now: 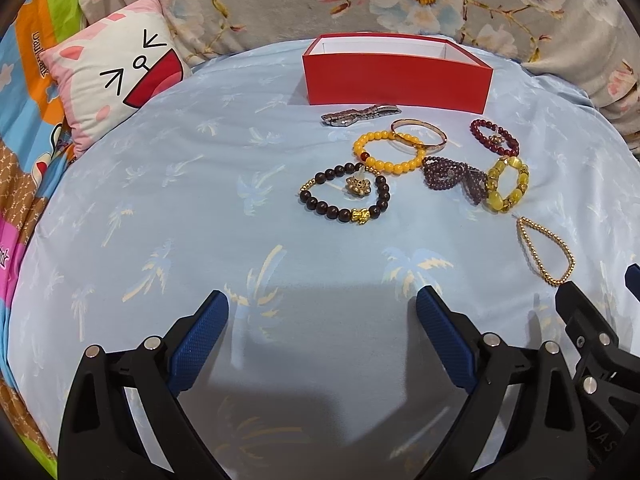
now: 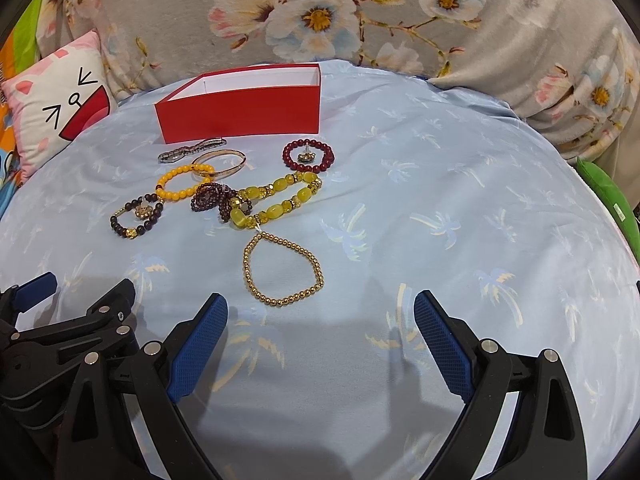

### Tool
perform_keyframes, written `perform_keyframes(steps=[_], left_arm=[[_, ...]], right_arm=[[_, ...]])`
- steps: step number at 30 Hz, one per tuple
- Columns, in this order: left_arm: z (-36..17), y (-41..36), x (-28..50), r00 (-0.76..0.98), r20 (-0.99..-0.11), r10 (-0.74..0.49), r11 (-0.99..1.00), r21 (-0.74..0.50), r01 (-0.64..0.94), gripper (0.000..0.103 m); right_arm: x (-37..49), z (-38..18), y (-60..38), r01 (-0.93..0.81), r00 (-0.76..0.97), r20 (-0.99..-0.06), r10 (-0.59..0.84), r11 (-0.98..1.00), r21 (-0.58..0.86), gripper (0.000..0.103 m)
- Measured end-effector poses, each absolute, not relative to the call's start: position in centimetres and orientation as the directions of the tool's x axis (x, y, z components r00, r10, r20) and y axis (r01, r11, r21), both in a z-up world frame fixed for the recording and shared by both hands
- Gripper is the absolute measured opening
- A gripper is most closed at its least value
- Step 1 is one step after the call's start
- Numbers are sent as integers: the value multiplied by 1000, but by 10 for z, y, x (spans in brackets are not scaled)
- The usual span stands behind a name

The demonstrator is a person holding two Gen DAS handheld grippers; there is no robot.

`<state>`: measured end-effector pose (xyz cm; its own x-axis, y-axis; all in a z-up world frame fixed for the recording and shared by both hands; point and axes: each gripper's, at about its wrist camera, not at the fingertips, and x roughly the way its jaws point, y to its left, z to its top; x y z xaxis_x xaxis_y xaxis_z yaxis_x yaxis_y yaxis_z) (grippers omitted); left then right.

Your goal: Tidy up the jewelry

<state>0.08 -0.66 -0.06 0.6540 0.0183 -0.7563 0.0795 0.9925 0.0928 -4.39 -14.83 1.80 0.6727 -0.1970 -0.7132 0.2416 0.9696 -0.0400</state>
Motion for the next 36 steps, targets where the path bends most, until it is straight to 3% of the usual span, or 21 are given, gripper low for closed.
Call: perform_keyframes(steps=[10, 23, 28, 30, 34, 36], left_arm=[[-2, 17, -2, 619, -783, -60, 997, -12, 81, 91], [15, 39, 51, 664, -747, -38, 999, -8, 48, 91], [8, 31, 67, 650, -758, -59, 995, 5, 95, 77], [4, 28, 74, 636, -768, -76, 993, -3, 114, 66], [2, 23, 79, 635, -766, -94, 990, -7, 138, 61], [2, 21, 80, 636, -764, -106, 988, -10, 153, 53]], right_arm=[[-44, 18, -148, 229, 670, -723, -169, 973, -15, 90], [-34, 16, -152, 210, 644, -756, -117, 977, 27, 90], [-29, 19, -156, 219, 644, -754, -129, 976, 20, 90], [-26, 19, -156, 218, 640, -757, -133, 976, 13, 90], [-19, 18, -158, 213, 635, -761, -132, 977, 8, 90], [-16, 18, -160, 212, 634, -764, -123, 977, 18, 90]])
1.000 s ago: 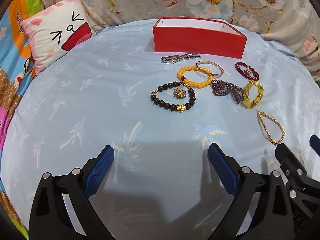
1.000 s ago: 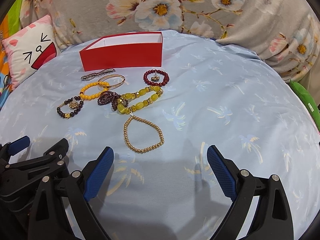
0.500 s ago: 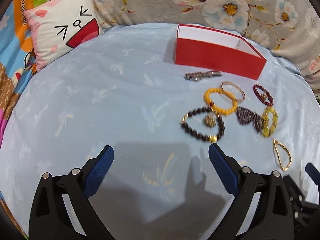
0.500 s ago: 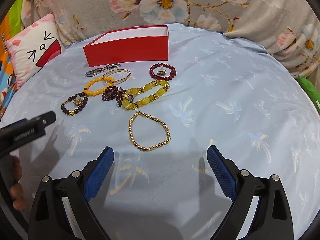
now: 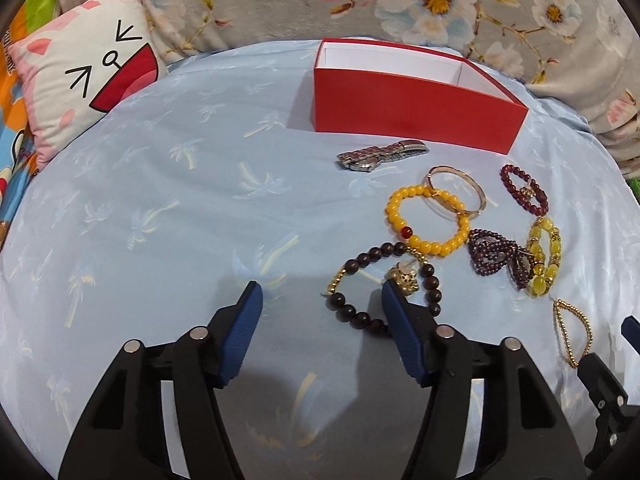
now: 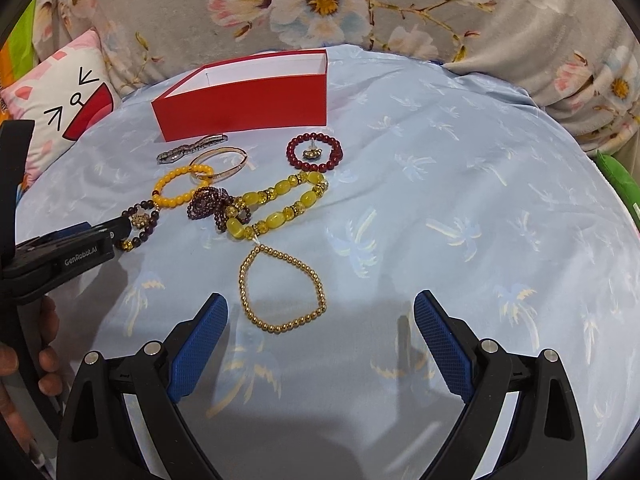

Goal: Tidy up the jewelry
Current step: 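Grasp the black bead bracelet with the left tool while the right tool grasps the gold bead bracelet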

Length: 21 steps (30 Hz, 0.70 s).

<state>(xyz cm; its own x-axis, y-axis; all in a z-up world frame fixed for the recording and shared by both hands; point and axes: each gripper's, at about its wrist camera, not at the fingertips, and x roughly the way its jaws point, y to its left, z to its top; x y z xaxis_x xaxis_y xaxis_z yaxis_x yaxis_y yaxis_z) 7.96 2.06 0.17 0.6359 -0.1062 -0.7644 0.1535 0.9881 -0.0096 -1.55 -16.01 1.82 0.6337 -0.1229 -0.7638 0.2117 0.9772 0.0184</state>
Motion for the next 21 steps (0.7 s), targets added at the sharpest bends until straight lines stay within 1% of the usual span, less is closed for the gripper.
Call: perform_keyframes(steps=[1, 2, 4, 6, 7, 10, 15, 19, 21], left_arm=[[2, 19, 80, 636, -762, -123, 985, -19, 169, 46], [3, 18, 79, 636, -760, -134, 983, -23, 180, 42], [3, 16, 79, 633, -756, -166, 978, -42, 207, 32], [4, 16, 79, 625, -754, -205, 970, -72, 231, 11], [3, 16, 79, 620, -753, -222, 967, -89, 237, 7], [4, 19, 80, 613, -748, -255, 962, -129, 242, 7], [15, 19, 75, 626, -725, -287, 954, -157, 256, 7], [31, 16, 67, 640, -697, -323, 943, -179, 281, 7], [38, 13, 64, 644, -687, -338, 938, -188, 293, 7]], right_arm=[[-13, 18, -161, 212, 631, -767, -117, 977, 25, 90], [-11, 17, -163, 212, 628, -770, -113, 977, 30, 90], [-7, 15, -165, 213, 621, -777, -104, 976, 40, 90], [-4, 14, -167, 212, 617, -781, -97, 976, 46, 90], [-3, 14, -167, 210, 616, -782, -95, 977, 47, 90], [-2, 15, -166, 204, 617, -781, -96, 978, 40, 88], [0, 16, -169, 206, 616, -782, -95, 978, 43, 80], [2, 13, -175, 214, 601, -794, -87, 975, 56, 68], [3, 10, -177, 209, 593, -802, -74, 976, 65, 58]])
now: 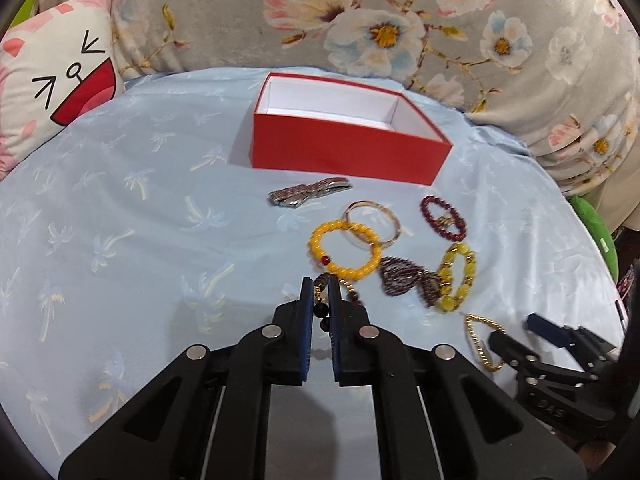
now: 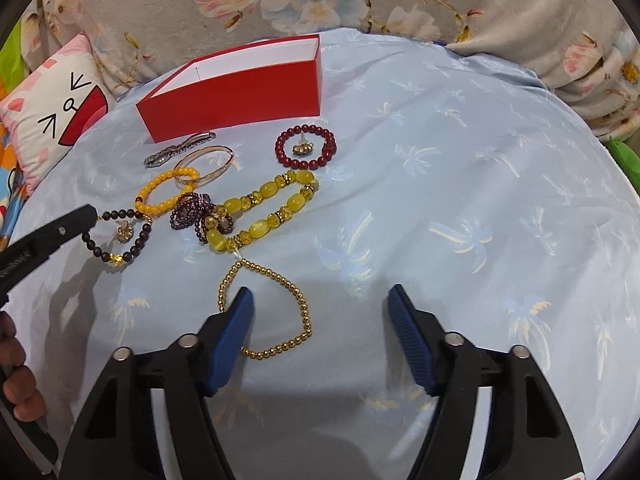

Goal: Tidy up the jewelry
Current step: 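Grasp the black bead bracelet with the left tool while the right tool grasps the gold bead bracelet, then carry both bracelets into the red box and open both tools to release them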

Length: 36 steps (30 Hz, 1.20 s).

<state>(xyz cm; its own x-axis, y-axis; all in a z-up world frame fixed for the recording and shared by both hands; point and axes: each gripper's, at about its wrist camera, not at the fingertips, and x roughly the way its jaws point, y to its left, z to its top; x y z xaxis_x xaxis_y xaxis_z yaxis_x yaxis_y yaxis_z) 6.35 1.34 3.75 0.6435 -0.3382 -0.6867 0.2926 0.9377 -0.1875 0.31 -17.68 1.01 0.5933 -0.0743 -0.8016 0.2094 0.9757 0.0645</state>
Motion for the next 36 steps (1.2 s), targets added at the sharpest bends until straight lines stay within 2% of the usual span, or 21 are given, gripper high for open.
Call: perform_keyframes(steps=[7, 9, 12, 14, 23, 36], left_arm=[[47, 8, 57, 643, -676, -361, 929, -201, 310, 7], [47, 8, 57, 638, -680, -362, 929, -206, 307, 7], [48, 9, 55, 635, -684, -360, 930, -206, 305, 7], [49, 9, 55, 634, -682, -365, 928, -212, 306, 7], [66, 13, 48, 646, -660, -384, 921, -220, 322, 7], [126, 8, 64, 693, -590, -414, 907, -198, 373, 7]], right_arm=[[4, 8, -173, 184, 598, -797, -87, 982, 31, 41], [4, 8, -169, 166, 605, -792, -86, 986, 20, 28], [4, 8, -163, 133, 610, -789, -65, 991, 22, 16], [5, 8, -161, 120, 607, -793, -45, 992, 36, 3], [-2, 18, -167, 121, 614, -789, 19, 986, 117, 4], [18, 88, -175, 62, 713, -700, 51, 989, 135, 4]])
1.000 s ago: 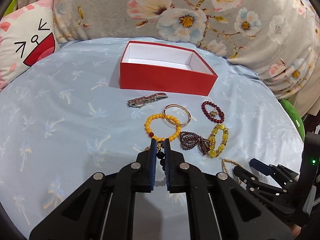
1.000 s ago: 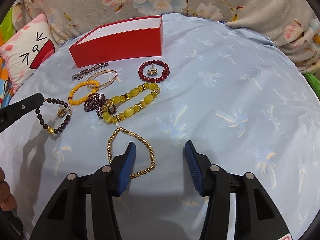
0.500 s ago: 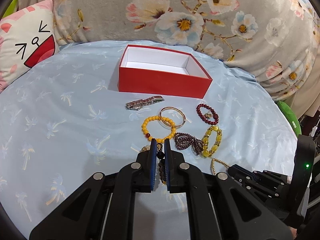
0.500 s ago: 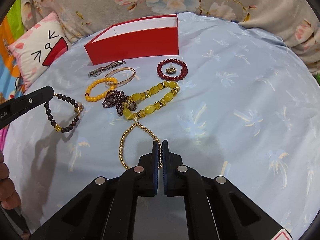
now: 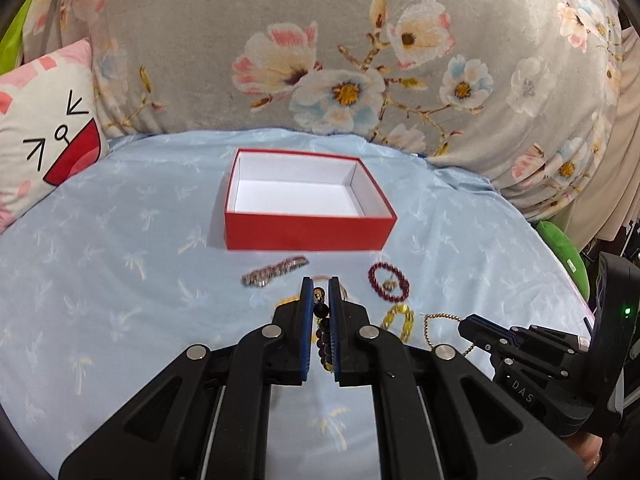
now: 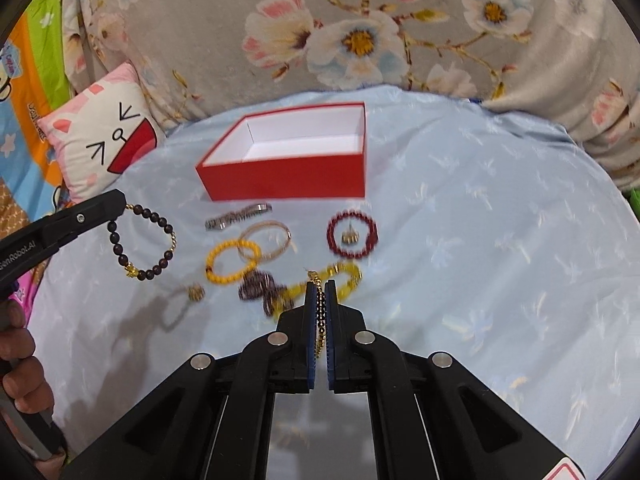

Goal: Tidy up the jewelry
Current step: 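Carry both bracelets into the red box and open both tools to release them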

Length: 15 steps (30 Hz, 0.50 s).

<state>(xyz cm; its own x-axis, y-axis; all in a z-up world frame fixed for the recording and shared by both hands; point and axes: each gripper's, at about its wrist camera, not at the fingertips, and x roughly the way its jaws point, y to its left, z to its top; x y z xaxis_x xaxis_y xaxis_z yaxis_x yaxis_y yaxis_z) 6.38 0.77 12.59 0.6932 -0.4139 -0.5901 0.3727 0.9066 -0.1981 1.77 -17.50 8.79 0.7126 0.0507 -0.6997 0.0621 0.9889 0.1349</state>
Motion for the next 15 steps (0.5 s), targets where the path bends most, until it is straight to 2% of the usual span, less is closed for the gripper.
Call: perform_keyframes(steps=[9, 15], left_arm=[[154, -4, 147, 745, -555, -371, 925, -153, 347, 7], [150, -16, 221, 744, -571, -347, 934, -141, 327, 7]], right_arm=[[110, 133, -183, -4, 756, -647, 101, 989, 150, 4], [189, 140, -189, -26, 760, -639, 120, 988, 154, 4]])
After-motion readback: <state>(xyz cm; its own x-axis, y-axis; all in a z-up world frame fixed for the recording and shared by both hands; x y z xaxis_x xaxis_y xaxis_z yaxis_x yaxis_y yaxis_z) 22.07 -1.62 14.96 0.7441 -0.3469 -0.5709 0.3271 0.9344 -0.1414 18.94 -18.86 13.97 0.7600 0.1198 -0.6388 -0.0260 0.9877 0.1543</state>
